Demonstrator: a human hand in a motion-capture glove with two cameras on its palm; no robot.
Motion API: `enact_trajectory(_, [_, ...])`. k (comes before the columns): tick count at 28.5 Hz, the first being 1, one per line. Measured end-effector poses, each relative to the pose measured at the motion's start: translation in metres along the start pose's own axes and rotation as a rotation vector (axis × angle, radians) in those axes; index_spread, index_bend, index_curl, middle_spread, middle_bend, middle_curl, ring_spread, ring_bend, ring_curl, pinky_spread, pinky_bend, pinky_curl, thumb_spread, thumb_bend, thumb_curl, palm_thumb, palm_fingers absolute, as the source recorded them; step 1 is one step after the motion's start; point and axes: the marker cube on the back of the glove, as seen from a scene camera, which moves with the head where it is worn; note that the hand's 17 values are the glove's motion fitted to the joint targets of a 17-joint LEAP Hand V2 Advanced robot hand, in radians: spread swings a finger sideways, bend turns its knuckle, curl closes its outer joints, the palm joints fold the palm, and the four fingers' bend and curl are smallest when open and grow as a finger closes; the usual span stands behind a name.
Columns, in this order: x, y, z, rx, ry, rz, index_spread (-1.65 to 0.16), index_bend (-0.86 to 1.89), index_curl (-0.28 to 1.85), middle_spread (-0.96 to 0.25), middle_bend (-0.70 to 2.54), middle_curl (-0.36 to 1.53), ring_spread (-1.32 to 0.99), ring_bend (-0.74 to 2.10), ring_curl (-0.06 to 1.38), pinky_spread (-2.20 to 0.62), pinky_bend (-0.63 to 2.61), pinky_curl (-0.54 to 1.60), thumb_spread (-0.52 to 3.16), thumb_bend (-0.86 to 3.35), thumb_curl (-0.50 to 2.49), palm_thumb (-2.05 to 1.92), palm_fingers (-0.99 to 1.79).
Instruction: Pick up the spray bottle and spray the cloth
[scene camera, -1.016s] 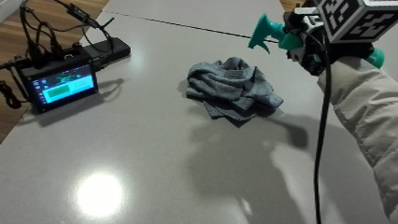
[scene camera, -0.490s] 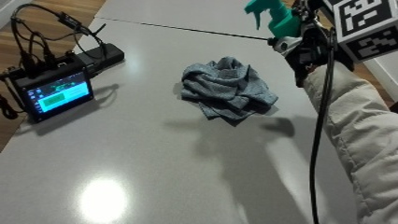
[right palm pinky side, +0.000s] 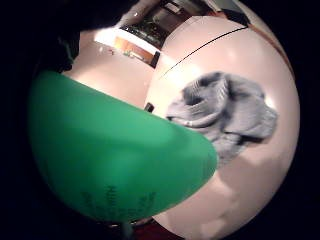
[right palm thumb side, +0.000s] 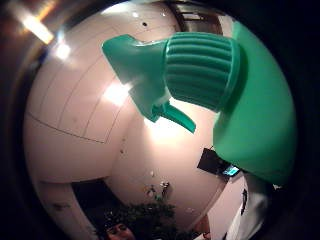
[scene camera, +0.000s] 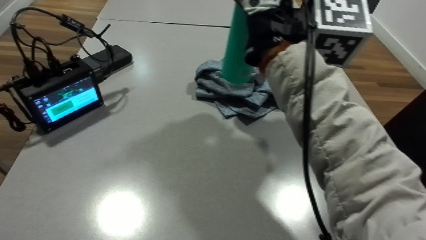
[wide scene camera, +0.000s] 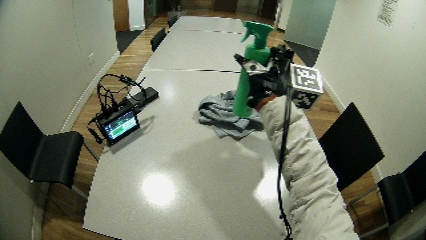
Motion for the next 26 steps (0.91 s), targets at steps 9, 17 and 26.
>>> enact_trajectory(9, [0.041, 0.012, 0.109, -0.031, 0.003, 0.005, -0.29, 0.09, 0.24, -0.16, 0.33, 0.55, -0.15, 0.57, 0.48, -0.14, 0.32, 0.41, 0.71, -0.02, 0.62, 1.16, 0.74])
enact_trajectory(17, [0.102, 0.027, 0.102, 0.043, 0.062, 0.056, -0.3, 0.1, 0.23, -0.16, 0.34, 0.55, -0.15, 0.57, 0.48, -0.13, 0.32, 0.41, 0.78, -0.02, 0.61, 1.16, 0.73])
enact_trajectory(26, [0.112, 0.035, 0.113, 0.04, 0.104, 0.117, -0.31, 0.1, 0.23, -0.17, 0.33, 0.55, -0.15, 0.54, 0.47, -0.13, 0.32, 0.42, 0.79, -0.02, 0.58, 1.14, 0.67])
